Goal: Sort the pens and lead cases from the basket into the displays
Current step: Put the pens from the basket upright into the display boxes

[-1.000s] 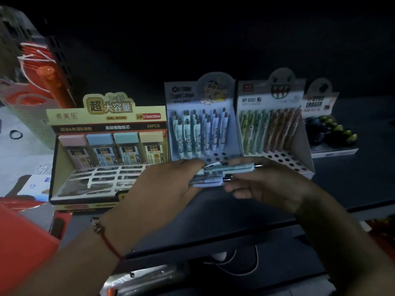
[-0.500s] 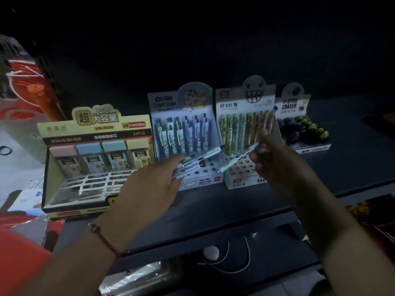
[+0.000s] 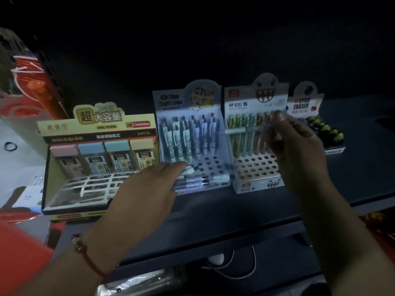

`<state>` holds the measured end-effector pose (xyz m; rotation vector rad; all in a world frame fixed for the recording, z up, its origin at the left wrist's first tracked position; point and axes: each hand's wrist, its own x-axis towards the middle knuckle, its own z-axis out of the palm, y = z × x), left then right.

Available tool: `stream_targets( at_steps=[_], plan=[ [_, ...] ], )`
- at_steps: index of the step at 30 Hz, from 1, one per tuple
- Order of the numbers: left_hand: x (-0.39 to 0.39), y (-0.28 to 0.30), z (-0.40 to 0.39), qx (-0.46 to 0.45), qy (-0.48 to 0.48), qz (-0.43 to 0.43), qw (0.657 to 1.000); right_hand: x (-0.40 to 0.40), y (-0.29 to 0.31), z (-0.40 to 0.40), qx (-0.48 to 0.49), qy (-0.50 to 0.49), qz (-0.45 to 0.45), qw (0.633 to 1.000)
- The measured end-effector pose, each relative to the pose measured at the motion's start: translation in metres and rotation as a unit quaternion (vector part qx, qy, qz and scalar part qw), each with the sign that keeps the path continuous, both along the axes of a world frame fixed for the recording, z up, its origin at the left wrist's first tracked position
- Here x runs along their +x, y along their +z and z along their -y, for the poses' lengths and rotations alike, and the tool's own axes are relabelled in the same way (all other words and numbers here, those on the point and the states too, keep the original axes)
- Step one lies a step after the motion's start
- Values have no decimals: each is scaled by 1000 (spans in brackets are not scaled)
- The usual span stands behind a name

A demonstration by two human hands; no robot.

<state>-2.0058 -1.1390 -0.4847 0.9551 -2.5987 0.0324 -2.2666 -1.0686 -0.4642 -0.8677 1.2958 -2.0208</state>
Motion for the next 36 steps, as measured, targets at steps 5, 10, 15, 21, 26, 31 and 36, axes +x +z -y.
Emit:
stream_targets(
  at_steps=[5, 10, 15, 21, 26, 31, 36],
  plan=[
    [12, -10, -4, -49, -52, 69, 995, 34, 3, 26, 43, 14, -196, 980],
    [30, -17, 1, -36, -43, 106, 993, 70, -11, 50, 76, 48, -359, 929],
    [42, -20, 3, -12, -40, 105, 994, 83, -10, 63, 97, 38, -406, 908],
    [48, -18, 1, 0, -29, 119, 993, 93, -16, 75, 72, 36, -329, 941],
    [51, -15, 0, 35, -11, 122, 992, 94, -17, 76, 43, 28, -384, 922],
    [48, -16, 0, 16, -21, 61, 998, 107, -29, 85, 76, 70, -366, 925],
    [48, -19, 0, 26, -20, 73, 997, 110, -28, 91, 92, 57, -367, 924]
  ],
)
